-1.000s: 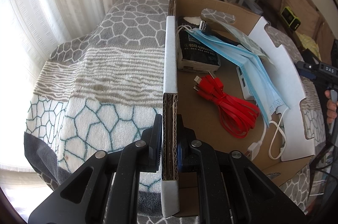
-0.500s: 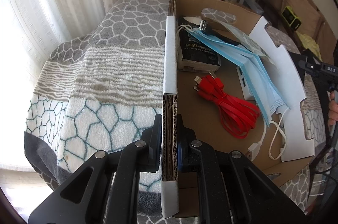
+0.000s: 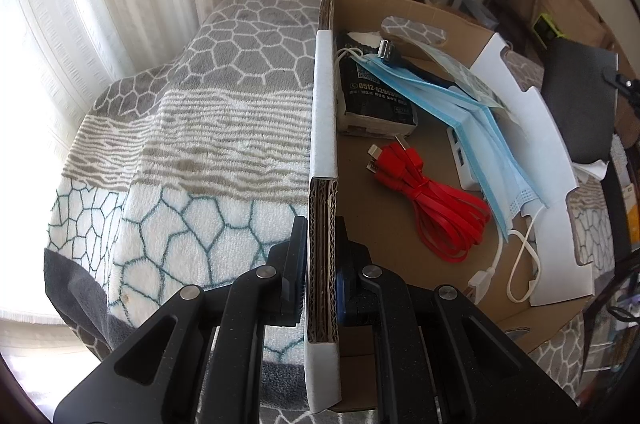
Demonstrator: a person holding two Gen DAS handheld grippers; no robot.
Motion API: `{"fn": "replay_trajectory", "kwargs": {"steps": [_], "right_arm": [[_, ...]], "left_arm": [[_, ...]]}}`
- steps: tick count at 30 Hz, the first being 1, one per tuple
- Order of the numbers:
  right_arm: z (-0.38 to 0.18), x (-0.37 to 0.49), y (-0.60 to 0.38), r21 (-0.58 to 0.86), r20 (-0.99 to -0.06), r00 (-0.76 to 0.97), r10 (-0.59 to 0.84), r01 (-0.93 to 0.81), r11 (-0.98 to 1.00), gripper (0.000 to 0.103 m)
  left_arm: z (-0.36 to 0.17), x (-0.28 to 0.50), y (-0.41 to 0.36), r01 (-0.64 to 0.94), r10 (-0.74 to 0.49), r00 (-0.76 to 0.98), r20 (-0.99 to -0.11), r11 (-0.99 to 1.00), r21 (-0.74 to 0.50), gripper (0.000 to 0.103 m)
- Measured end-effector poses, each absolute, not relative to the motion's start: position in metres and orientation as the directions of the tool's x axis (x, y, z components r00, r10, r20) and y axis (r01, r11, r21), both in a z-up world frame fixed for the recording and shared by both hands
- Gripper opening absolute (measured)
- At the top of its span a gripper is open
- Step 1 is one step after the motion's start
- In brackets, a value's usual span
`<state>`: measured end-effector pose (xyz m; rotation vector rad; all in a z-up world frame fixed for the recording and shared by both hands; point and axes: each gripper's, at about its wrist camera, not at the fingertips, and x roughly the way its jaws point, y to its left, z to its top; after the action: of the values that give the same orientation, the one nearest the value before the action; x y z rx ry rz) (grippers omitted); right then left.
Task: Organize objects
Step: 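Grasp the black pad by its edge with the right tool, then lift the black pad and lower it into the box with the right tool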
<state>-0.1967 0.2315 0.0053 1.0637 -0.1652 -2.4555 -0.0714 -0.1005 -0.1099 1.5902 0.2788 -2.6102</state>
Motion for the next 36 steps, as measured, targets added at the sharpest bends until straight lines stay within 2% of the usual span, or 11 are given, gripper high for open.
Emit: {"fn": "replay_trajectory", "kwargs": {"steps": [9,19,27,31,35,36], "right_arm": [[0.044,-0.183,0.194,0.234,-0.605,-0.633,-0.484,0.44,-0.867,0.001],[0.054,-0.153,0.112,0.037,-0.586,-0.662,-0.467,0.554,-0.832,0.001],[0.024,-0.116,0.054,-0.054,-0.627,-0.598,-0.499,0.672,-0.738,0.001],[-0.002,-0.101,0.036,-0.016,-0.682,-0.505,-0.529,0.734,-0.679,0.003],[-0.029,-0.089,0.022,0.055,-0.75,-0.365,-0.552,0.796,-0.602,0.012],[-0.033,-0.087,0.019,0.085,-0.765,-0.321,-0.558,0.809,-0.582,0.018]], "left_arm": [[-0.11,-0.071,-0.099,0.156,0.038,-0.461,-0.887,-0.98,-0.123,0.01],[-0.11,-0.07,-0.099,0.156,0.039,-0.461,-0.886,-0.98,-0.125,0.01],[-0.11,-0.07,-0.097,0.158,0.042,-0.463,-0.886,-0.979,-0.129,0.01],[-0.11,-0.069,-0.096,0.158,0.044,-0.463,-0.885,-0.979,-0.132,0.01],[-0.11,-0.069,-0.095,0.159,0.043,-0.463,-0.885,-0.979,-0.13,0.01],[-0.11,-0.07,-0.097,0.159,0.044,-0.463,-0.885,-0.978,-0.132,0.01]]}}
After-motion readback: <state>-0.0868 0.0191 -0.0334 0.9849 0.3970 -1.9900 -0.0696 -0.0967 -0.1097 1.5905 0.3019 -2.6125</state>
